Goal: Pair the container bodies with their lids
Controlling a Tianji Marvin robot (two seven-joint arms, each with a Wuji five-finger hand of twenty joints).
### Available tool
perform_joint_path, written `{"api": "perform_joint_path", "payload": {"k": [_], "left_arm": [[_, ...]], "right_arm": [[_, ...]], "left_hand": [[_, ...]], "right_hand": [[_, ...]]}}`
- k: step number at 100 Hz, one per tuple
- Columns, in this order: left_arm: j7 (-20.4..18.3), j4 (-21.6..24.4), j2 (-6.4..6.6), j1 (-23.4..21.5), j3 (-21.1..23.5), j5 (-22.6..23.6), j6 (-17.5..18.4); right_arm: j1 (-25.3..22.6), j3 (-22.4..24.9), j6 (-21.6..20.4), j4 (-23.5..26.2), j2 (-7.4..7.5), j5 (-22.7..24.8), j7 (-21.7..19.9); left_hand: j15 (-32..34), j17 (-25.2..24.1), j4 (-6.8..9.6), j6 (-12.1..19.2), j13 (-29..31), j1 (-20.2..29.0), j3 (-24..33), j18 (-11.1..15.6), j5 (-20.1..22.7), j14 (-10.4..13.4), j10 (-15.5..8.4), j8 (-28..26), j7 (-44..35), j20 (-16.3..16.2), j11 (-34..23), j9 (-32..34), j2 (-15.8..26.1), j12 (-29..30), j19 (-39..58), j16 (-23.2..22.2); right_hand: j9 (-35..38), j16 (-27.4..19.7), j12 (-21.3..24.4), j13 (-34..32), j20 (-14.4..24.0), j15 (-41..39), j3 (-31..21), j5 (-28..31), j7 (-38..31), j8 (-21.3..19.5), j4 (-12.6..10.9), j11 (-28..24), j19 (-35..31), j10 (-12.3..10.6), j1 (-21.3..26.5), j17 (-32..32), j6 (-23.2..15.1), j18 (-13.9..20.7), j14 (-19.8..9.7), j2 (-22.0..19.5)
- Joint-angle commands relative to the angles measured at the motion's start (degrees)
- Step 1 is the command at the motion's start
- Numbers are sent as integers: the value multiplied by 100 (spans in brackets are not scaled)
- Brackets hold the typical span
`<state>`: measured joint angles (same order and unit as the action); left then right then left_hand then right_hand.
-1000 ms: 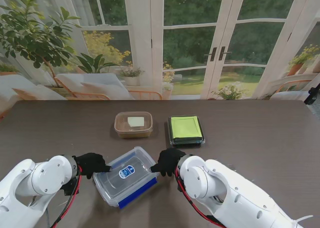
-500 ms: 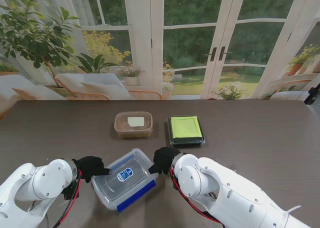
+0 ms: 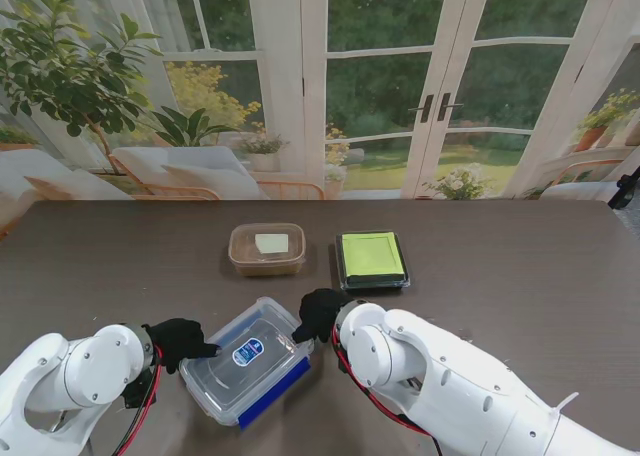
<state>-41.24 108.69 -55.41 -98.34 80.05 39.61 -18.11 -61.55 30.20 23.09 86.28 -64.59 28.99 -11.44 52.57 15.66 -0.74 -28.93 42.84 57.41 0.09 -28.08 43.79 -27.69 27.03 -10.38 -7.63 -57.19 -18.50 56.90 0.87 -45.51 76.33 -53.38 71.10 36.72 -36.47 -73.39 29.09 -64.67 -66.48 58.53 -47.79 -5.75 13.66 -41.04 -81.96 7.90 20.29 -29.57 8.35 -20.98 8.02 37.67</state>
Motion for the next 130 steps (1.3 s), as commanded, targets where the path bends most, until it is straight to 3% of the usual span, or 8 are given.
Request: {"api": "perform_joint_path", "payload": {"k": [1,75,91,96,101,104,130], "left_arm": [[-186,135,-23,-52,-32,-29,-33],[-346,330,22,-73,-149,-75,-491],[-398,356,31,-83,-130,-58,-499],[-429,371,33,-99,-94,-34,-481],[-455,389,33,-121,-47,-1,-447],[-474,402,33,-135,-19,23,-428],[-620,460,37,-184,127,222,-289]], "right_arm": [[41,-91,-75,-14,-143,-40,-41],[711,-726,-286,-793,-677,-369,395],[755,-751,-308,-808,-669,-345,361],[743,-730,-312,-800,-655,-327,365],[734,-704,-319,-781,-633,-314,350],[728,-685,-322,-765,-616,-308,337],[632,-511,-298,-554,-487,-240,243]], "left_hand": [[10,-35,73,245,43,-72,-84,356,-82,-170,-17,42,2,65,-42,-33,319,-9,87,-8],[23,3,72,178,76,-109,-89,350,-109,-173,0,83,1,68,-60,-23,339,-1,108,-5],[21,1,73,177,65,-110,-87,345,-119,-166,3,89,3,69,-59,-28,339,2,107,-5],[23,0,72,181,67,-114,-89,352,-121,-159,9,91,3,70,-58,-30,341,3,107,-6],[25,2,73,177,72,-115,-87,352,-113,-161,-4,91,-1,69,-58,-36,342,4,109,-6],[24,2,74,173,67,-111,-85,352,-123,-161,0,94,3,70,-61,-30,340,3,109,-6],[25,-1,74,179,70,-126,-87,354,-120,-154,-12,97,-3,71,-67,-27,343,2,108,-5]], "right_hand": [[69,95,-13,-194,-68,-163,-474,-277,-242,117,96,-34,-11,-500,284,-1666,-588,88,-445,259],[-24,91,-25,-184,-64,-197,-515,-396,-359,323,131,-11,-18,-524,246,-1678,-647,128,-464,188],[-240,0,-29,-195,-45,-3,-437,-593,-49,196,-8,-64,2,-526,82,-1558,-755,202,-478,104],[-310,-15,-1,-188,-15,47,-417,-699,296,-22,-160,-81,16,-509,-31,-1506,-780,206,-443,33],[-374,-36,5,-190,-7,106,-375,-784,510,-194,-468,-92,22,-504,-159,-1473,-775,219,-426,-45],[-407,-42,25,-184,4,136,-314,-844,736,-612,-653,-104,33,-499,-204,-1451,-776,219,-404,-84],[-572,-76,45,-182,22,244,-127,-1324,902,-681,-637,-127,35,-463,-431,-1360,-673,203,-380,-30]]}}
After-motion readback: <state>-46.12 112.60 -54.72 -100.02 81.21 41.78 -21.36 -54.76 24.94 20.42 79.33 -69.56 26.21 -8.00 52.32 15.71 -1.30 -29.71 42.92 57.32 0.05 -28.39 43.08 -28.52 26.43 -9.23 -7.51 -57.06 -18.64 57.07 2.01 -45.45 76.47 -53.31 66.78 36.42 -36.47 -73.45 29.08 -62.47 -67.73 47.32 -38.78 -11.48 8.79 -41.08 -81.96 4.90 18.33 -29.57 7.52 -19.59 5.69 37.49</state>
